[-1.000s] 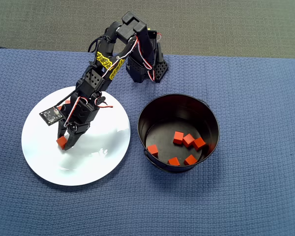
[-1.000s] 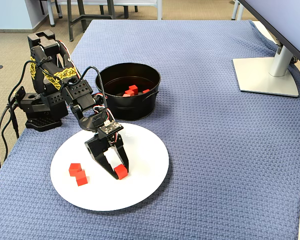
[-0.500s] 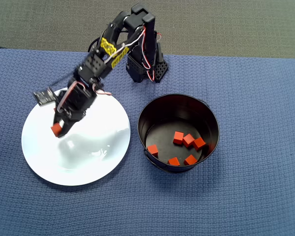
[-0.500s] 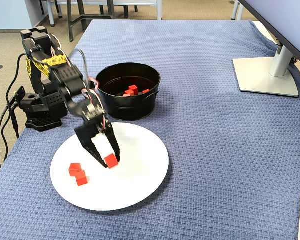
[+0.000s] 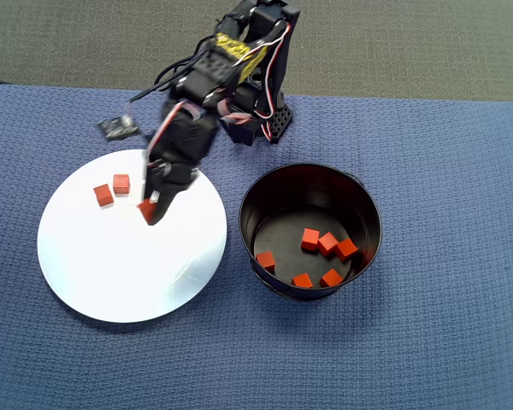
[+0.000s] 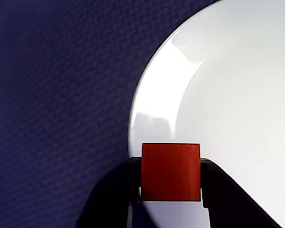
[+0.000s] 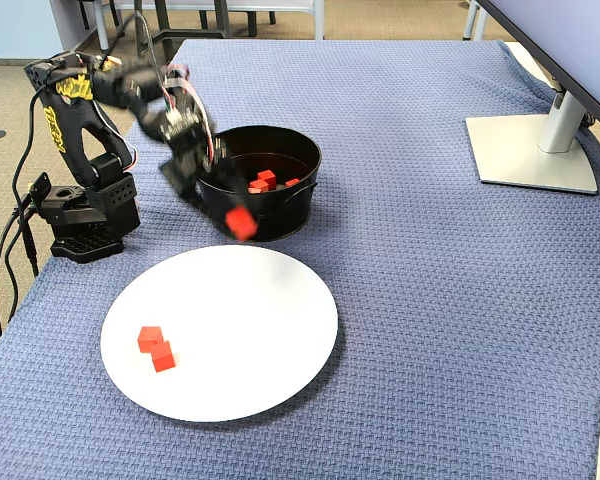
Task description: Pick up the red cubes from the white plate and place them in the black recipient
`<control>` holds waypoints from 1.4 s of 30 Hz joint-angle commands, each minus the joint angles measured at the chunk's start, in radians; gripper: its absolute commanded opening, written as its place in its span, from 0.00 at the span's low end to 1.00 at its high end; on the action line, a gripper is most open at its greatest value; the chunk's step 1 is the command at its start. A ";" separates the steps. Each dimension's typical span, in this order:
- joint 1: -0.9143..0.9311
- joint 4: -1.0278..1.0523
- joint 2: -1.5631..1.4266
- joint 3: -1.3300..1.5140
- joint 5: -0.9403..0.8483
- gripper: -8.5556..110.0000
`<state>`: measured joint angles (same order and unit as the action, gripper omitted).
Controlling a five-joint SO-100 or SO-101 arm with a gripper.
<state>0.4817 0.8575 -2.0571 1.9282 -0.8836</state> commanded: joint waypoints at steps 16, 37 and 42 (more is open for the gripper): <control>-0.709 0.321 -0.245 0.029 0.557 0.39; 0.399 -0.391 0.193 0.207 -0.836 0.33; 0.476 -0.339 0.216 0.216 -1.025 0.33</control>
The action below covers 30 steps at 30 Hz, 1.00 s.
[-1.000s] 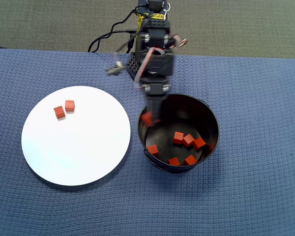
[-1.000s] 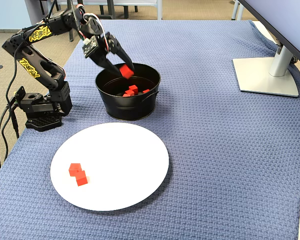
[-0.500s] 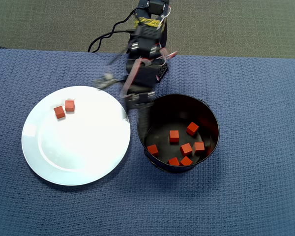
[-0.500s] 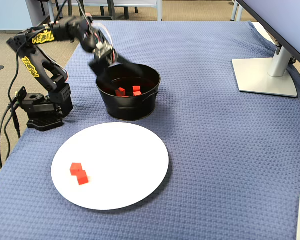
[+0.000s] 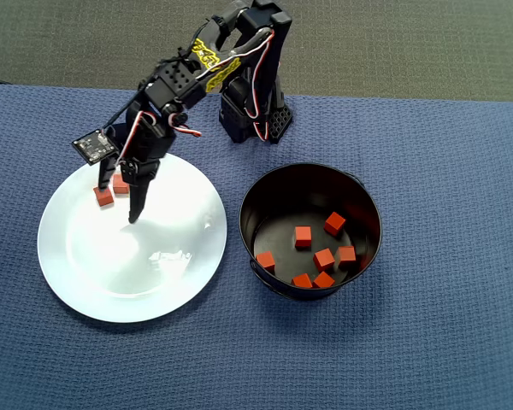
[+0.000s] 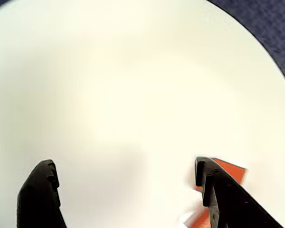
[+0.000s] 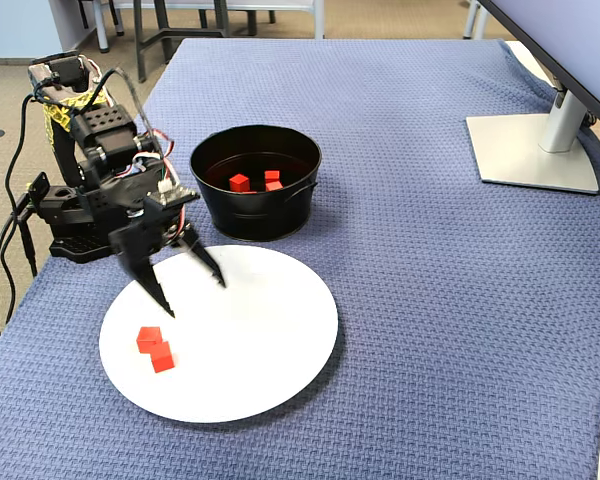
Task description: Pick up the red cubes from the white plate and place them in the black recipient
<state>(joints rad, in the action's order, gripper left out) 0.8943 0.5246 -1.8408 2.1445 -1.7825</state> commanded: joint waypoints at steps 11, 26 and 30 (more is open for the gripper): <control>0.120 -0.002 0.021 0.003 -0.247 0.31; 0.106 -0.156 0.120 0.069 -0.163 0.29; 0.101 -0.135 0.147 0.044 -0.121 0.29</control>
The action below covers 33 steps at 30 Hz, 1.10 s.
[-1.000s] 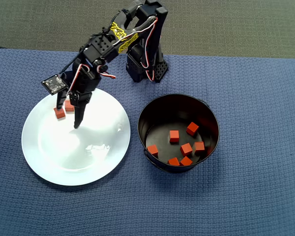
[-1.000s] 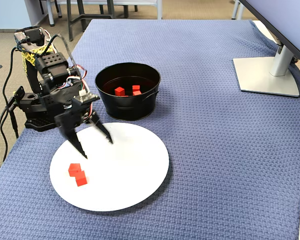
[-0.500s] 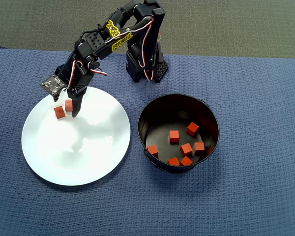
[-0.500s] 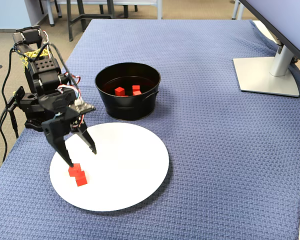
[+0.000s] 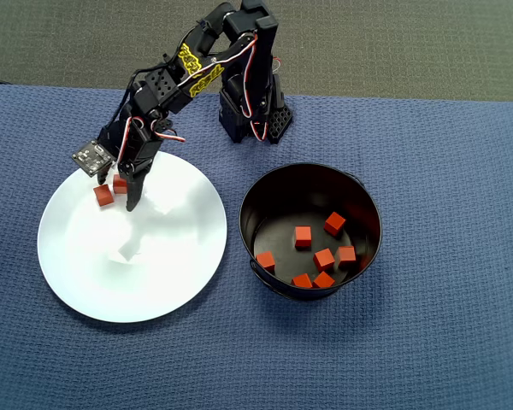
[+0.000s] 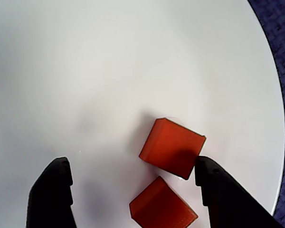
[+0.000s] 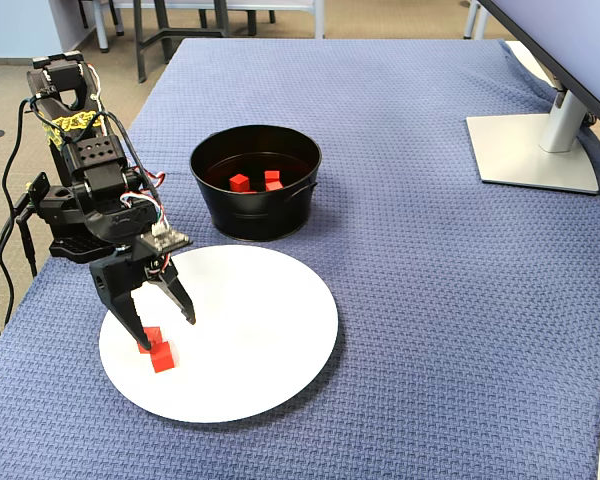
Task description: Pick up the red cubes from the white plate and place them in the black recipient
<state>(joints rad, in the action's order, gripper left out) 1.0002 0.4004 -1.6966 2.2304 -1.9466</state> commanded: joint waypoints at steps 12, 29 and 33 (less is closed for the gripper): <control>0.048 0.015 0.035 -0.112 0.118 0.27; 0.095 -0.052 0.069 -0.160 0.232 0.25; 0.089 -0.106 0.104 -0.161 0.284 0.26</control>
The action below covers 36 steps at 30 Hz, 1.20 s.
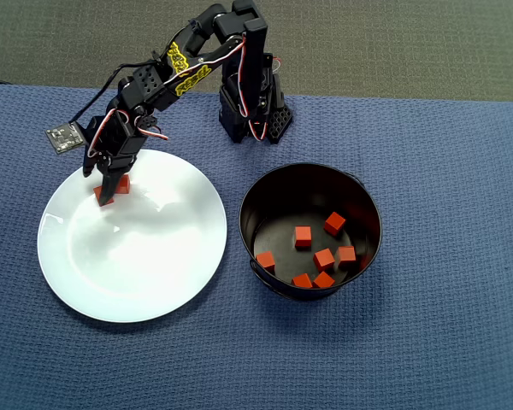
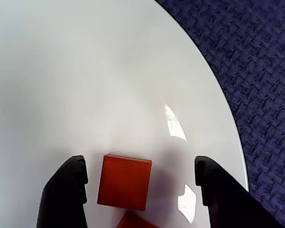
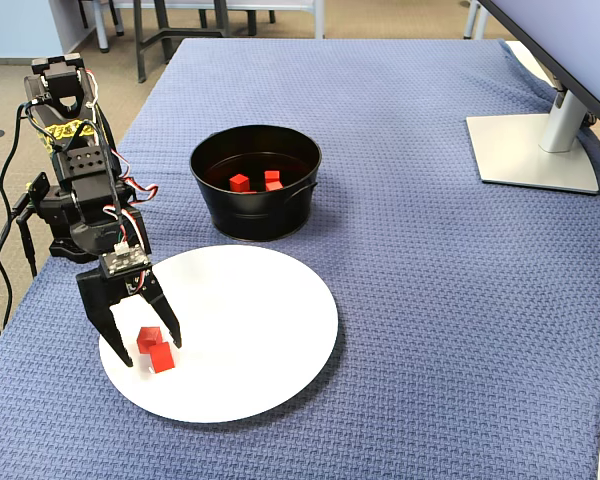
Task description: Pick up the red cubes from the white plate and place them in the black recipient
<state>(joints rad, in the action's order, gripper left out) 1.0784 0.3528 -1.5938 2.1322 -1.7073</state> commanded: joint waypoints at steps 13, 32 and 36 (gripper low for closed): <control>-0.023 -0.135 0.021 0.015 0.046 0.26; -0.133 -0.166 -0.038 0.156 0.133 0.18; -0.133 -0.167 -0.041 0.149 0.144 0.08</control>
<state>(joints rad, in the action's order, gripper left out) 0.9480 0.2025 -1.5815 2.2887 -1.5785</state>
